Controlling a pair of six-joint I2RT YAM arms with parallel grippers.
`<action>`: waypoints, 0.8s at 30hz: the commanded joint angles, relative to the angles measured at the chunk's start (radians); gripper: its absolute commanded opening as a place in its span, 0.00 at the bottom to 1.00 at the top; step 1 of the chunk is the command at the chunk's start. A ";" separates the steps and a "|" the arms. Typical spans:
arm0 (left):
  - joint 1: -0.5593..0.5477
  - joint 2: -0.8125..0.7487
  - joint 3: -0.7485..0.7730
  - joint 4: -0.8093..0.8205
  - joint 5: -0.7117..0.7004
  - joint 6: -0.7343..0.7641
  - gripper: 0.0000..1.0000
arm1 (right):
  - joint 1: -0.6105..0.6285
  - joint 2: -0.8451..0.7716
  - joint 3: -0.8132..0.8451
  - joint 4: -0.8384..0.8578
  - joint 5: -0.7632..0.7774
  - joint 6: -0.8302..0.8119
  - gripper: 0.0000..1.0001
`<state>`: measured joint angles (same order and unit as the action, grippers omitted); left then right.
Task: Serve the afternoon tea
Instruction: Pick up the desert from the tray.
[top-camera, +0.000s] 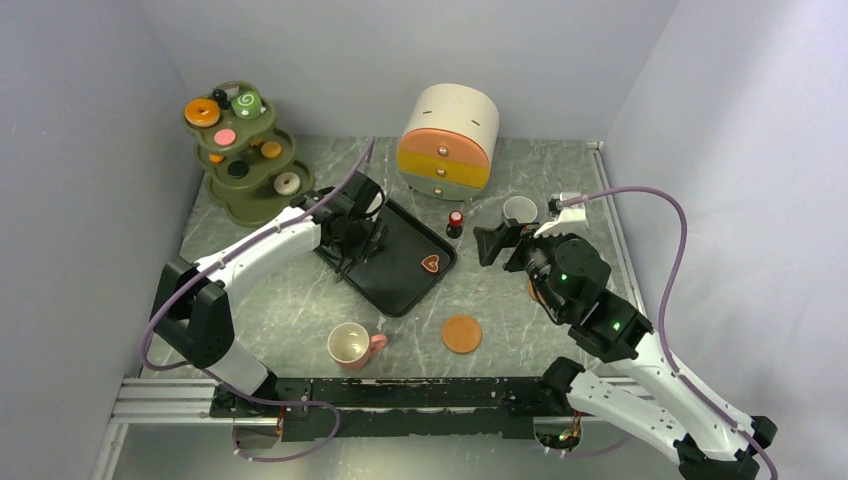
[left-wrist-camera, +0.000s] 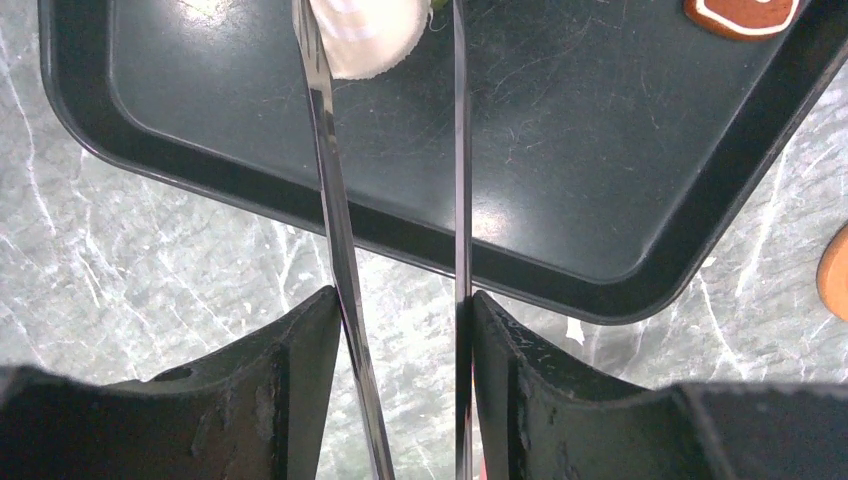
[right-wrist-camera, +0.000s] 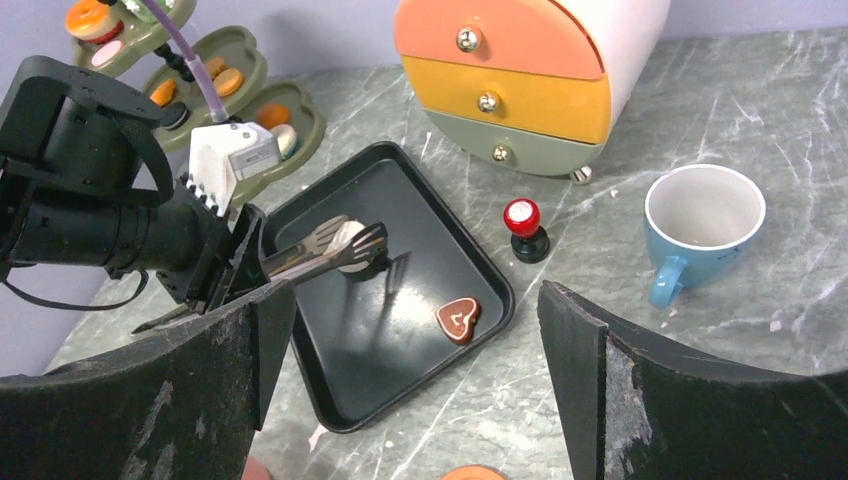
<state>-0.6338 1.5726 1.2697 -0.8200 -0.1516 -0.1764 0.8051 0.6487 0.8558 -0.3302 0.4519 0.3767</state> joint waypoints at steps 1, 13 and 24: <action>-0.006 -0.033 -0.005 0.008 0.030 -0.020 0.53 | -0.006 -0.004 0.001 0.029 0.002 -0.012 0.95; -0.006 0.026 0.042 -0.029 -0.106 0.006 0.55 | -0.005 -0.019 -0.004 0.027 0.004 -0.009 0.95; -0.006 0.045 0.047 -0.036 -0.080 0.012 0.55 | -0.005 -0.026 -0.002 0.022 0.010 -0.012 0.95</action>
<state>-0.6365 1.6306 1.2934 -0.8444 -0.2260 -0.1749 0.8051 0.6365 0.8558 -0.3195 0.4530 0.3763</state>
